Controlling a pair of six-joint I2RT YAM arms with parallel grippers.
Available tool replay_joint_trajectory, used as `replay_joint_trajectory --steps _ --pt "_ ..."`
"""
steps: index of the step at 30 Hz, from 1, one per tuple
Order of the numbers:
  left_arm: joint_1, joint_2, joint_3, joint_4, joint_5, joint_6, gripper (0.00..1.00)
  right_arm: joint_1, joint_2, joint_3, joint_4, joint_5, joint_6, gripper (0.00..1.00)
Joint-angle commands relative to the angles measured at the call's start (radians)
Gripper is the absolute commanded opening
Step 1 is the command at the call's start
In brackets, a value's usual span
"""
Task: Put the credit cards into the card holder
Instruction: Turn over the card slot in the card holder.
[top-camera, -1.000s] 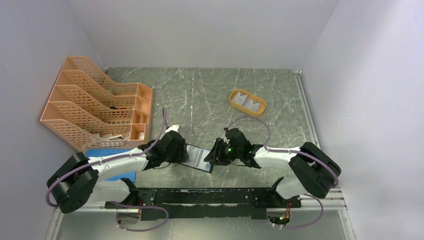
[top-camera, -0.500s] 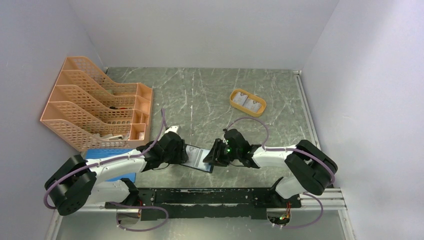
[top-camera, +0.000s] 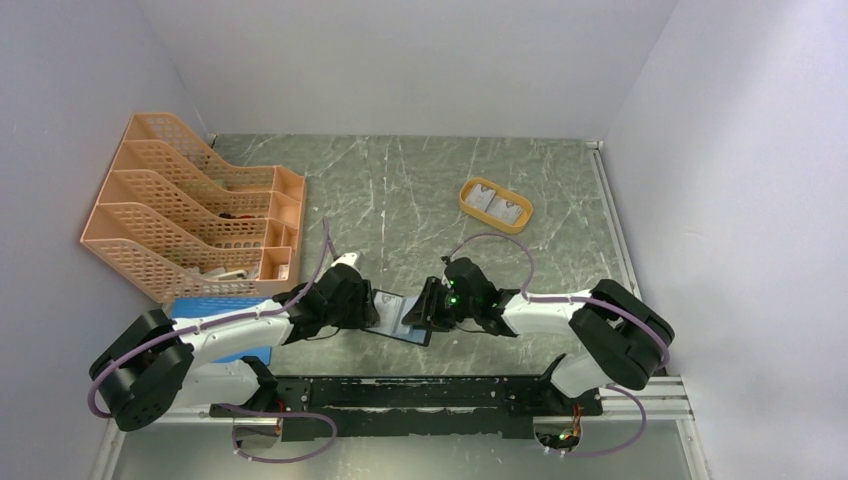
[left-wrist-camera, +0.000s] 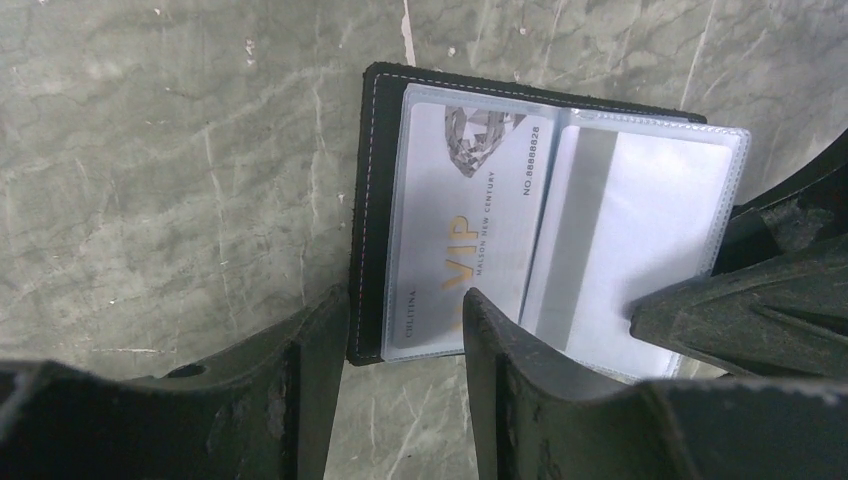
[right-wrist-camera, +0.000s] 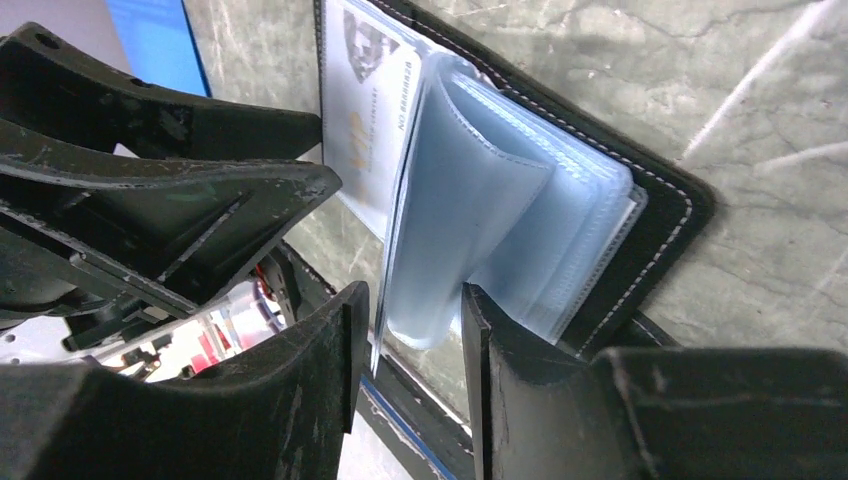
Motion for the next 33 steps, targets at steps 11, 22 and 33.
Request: replay_joint_trajectory --steps 11,22,33 --pt "0.002 0.000 0.020 -0.005 0.038 0.012 0.51 0.020 0.011 0.066 0.008 0.000 -0.029 0.45" --pt "0.001 -0.113 0.100 -0.090 -0.028 0.033 0.63 0.019 0.032 0.088 0.005 -0.006 -0.036 0.45" --pt "0.001 -0.045 0.110 0.052 0.083 0.007 0.71 0.021 0.033 0.094 -0.001 -0.007 -0.051 0.45"
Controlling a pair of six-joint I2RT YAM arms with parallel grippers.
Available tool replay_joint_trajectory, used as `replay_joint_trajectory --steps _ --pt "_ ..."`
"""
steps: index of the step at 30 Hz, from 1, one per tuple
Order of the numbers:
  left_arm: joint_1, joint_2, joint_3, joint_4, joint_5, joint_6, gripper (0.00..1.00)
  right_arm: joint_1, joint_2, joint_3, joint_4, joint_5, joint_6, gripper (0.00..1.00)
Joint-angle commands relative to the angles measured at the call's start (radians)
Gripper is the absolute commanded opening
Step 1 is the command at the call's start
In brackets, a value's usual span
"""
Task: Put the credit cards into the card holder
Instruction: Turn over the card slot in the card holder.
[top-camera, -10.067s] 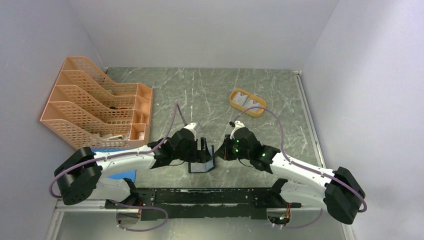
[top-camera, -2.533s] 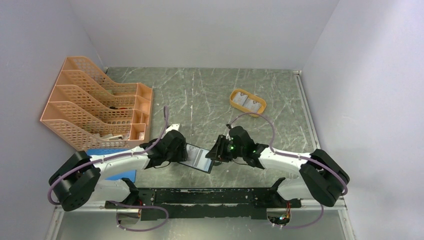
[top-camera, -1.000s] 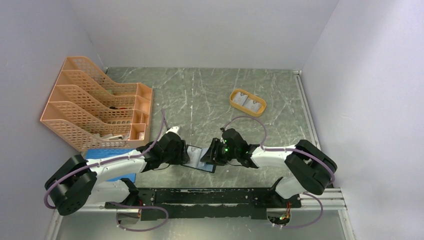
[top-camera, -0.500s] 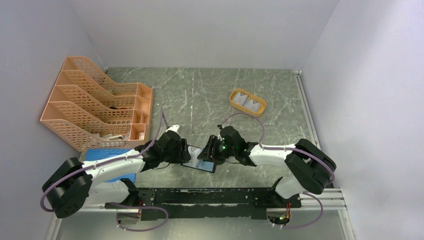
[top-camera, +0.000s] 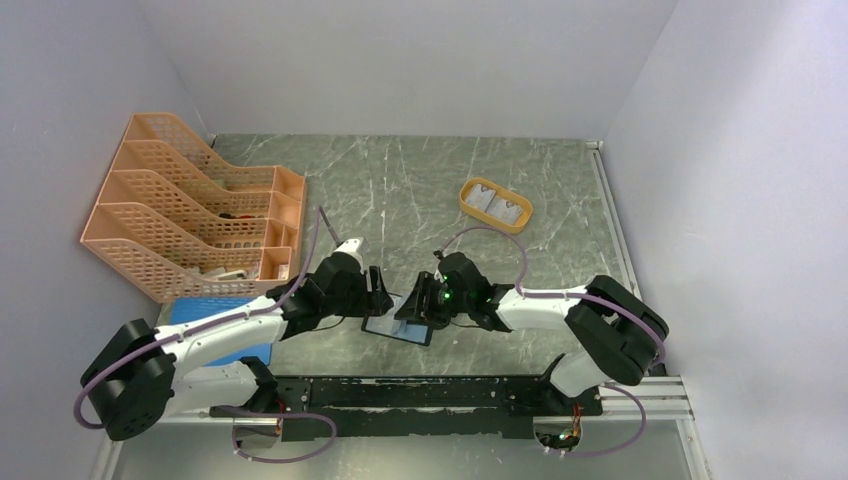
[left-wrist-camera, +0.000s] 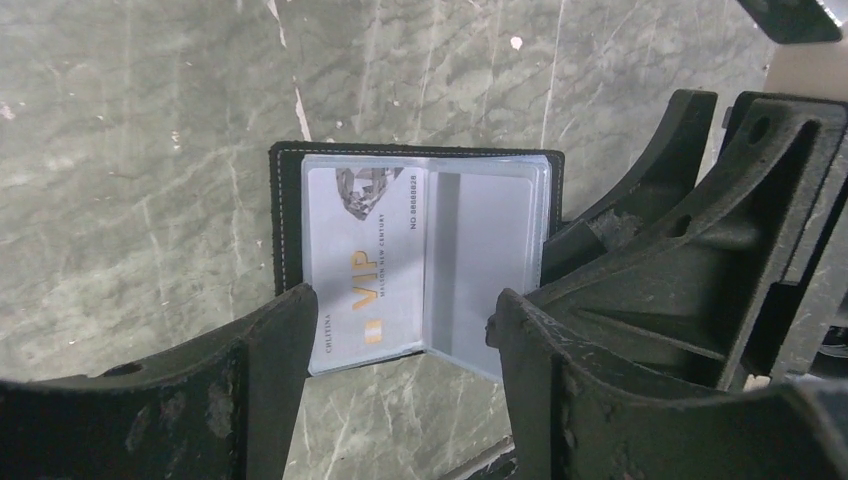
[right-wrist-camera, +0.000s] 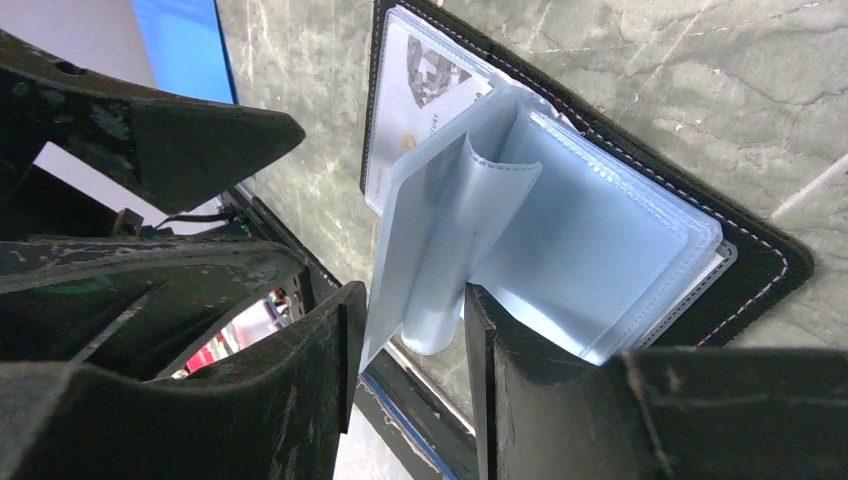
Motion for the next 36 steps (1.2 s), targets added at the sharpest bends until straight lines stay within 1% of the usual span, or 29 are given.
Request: replay_joint_trajectory --steps 1,6,10,17,25,30,33,36 --pt "0.001 0.043 0.026 0.091 0.069 -0.015 0.72 0.006 -0.001 0.029 -0.005 -0.001 -0.028 0.45" --pt "0.002 0.104 0.079 0.098 0.106 0.003 0.76 0.008 -0.002 0.042 -0.019 -0.001 -0.048 0.45" --pt "0.003 0.153 0.124 0.091 0.123 0.017 0.78 0.011 0.002 0.052 -0.023 -0.002 -0.055 0.45" --pt "0.003 0.188 0.135 0.104 0.140 0.029 0.79 0.016 0.010 0.061 -0.027 -0.007 -0.065 0.45" --pt "0.002 0.238 0.156 0.089 0.146 0.062 0.76 0.019 0.006 0.077 -0.034 -0.008 -0.077 0.45" --pt "0.002 0.257 0.156 0.095 0.159 0.069 0.74 0.021 -0.003 0.074 -0.009 -0.015 -0.076 0.46" --pt "0.003 0.263 0.149 0.100 0.159 0.069 0.71 0.021 -0.005 0.074 0.003 -0.021 -0.076 0.45" --pt "0.002 0.267 0.145 0.097 0.150 0.073 0.63 0.020 -0.015 0.073 0.006 -0.024 -0.077 0.46"
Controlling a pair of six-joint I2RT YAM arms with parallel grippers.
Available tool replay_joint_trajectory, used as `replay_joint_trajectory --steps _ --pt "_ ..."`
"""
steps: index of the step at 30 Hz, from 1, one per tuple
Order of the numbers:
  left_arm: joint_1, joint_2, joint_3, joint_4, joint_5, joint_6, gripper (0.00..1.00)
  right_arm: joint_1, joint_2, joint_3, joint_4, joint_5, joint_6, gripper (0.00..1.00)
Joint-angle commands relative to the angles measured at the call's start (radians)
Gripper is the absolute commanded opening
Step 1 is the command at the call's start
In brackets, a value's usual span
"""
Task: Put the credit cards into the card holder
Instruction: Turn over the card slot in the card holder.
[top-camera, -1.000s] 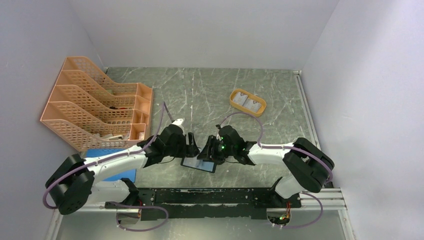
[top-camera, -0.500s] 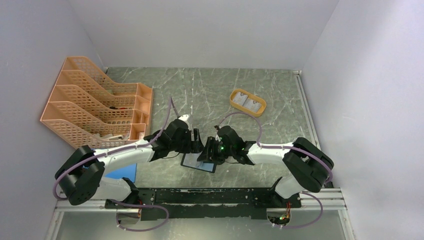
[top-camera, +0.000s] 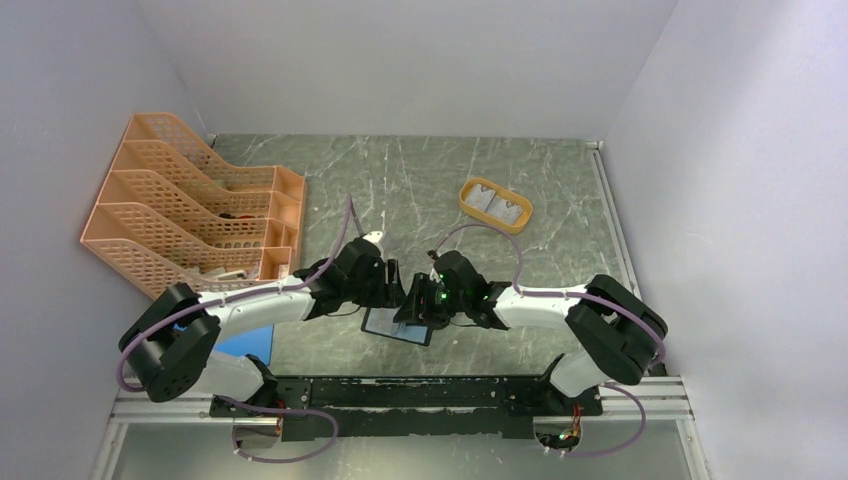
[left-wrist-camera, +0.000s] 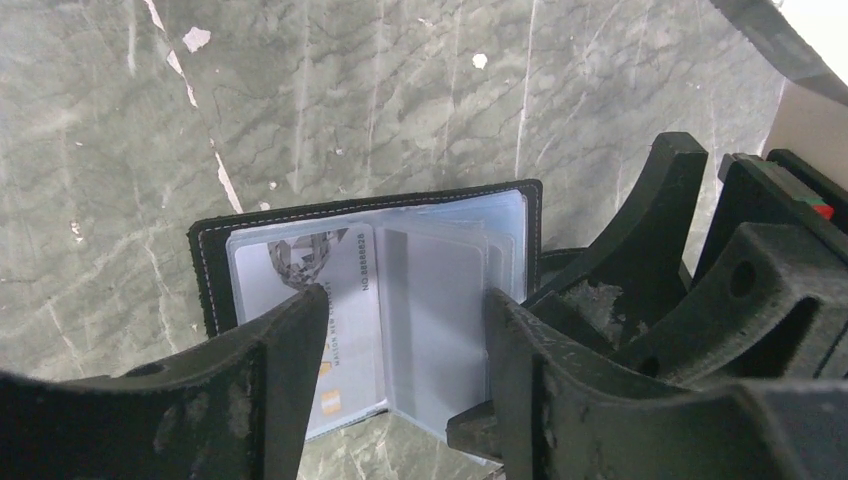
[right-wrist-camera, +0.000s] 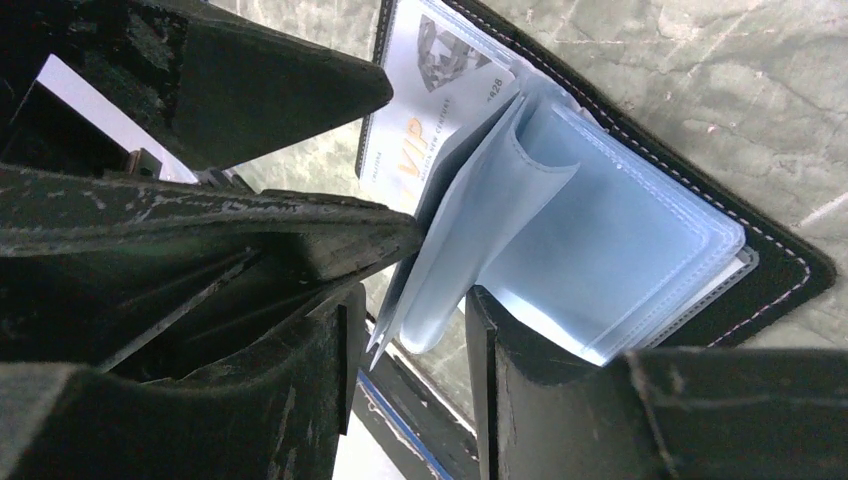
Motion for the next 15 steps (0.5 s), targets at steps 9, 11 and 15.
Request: replay_joint_trajectory --steps 9,11,15 --pt "0.002 0.006 0.012 0.005 0.016 0.025 0.43 0.007 -0.039 0.033 0.071 -0.017 -0.014 0.47" --pt "0.003 0.002 0.013 -0.002 0.005 0.025 0.36 0.007 -0.045 0.031 0.068 -0.011 -0.015 0.47" --pt "0.006 0.000 0.015 -0.015 -0.014 0.030 0.25 0.007 -0.063 0.024 0.049 0.001 -0.019 0.47"
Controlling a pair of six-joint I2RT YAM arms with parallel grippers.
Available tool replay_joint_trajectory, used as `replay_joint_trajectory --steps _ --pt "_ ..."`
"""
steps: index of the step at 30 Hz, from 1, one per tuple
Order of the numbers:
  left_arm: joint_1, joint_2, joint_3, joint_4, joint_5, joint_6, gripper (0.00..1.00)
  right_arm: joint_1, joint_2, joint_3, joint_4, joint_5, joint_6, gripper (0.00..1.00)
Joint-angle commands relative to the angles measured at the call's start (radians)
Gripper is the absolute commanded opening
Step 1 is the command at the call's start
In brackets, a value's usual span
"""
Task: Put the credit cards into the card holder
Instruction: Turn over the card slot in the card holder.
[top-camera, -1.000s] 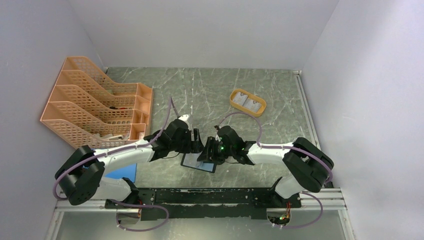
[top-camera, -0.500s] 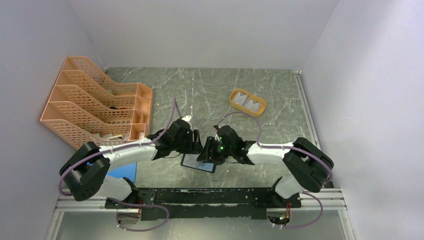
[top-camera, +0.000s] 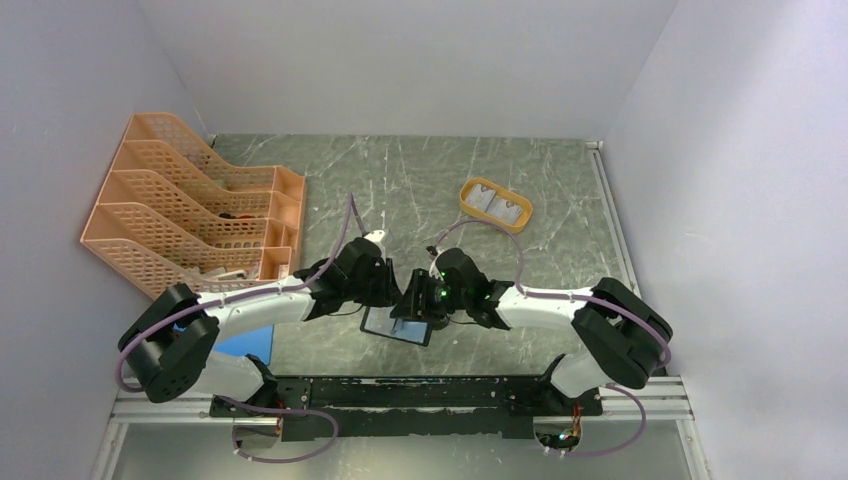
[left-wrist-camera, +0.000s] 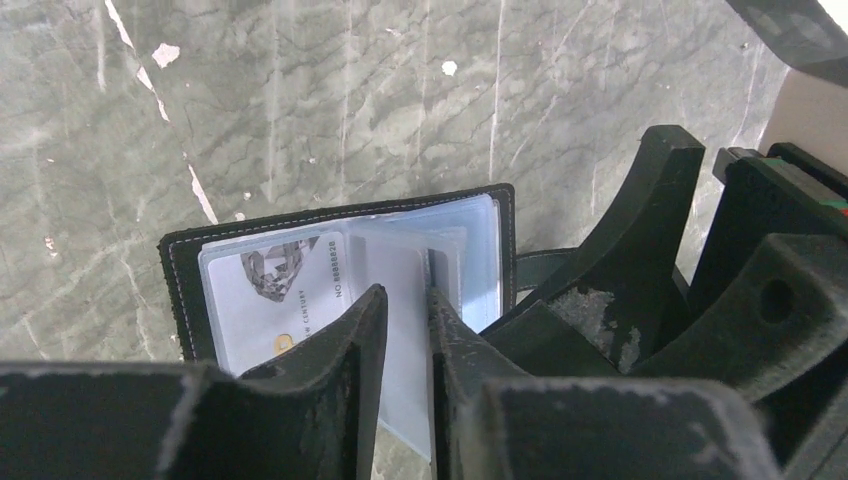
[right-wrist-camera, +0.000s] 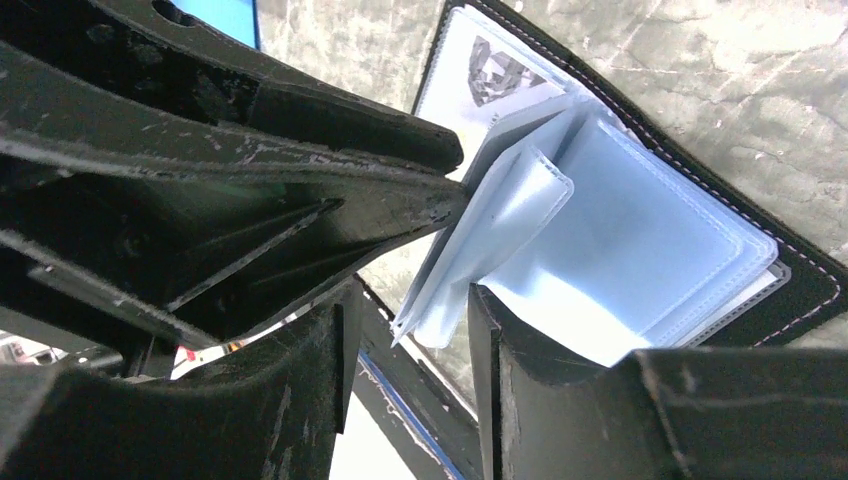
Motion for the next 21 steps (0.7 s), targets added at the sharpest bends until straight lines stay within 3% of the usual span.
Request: replay_joint_trajectory --steps 1,9,21 --pt "0.007 0.000 0.013 -0.039 -0.030 0.025 0.22 0.007 -0.042 0.014 0.018 0.012 -0.011 0.47" --pt "0.008 0.009 0.006 -0.051 -0.035 0.030 0.07 0.007 -0.089 -0.016 -0.012 0.042 -0.009 0.48" --pt "0.008 0.009 0.003 -0.060 -0.063 0.035 0.05 -0.005 -0.199 -0.088 -0.137 0.186 0.027 0.46"
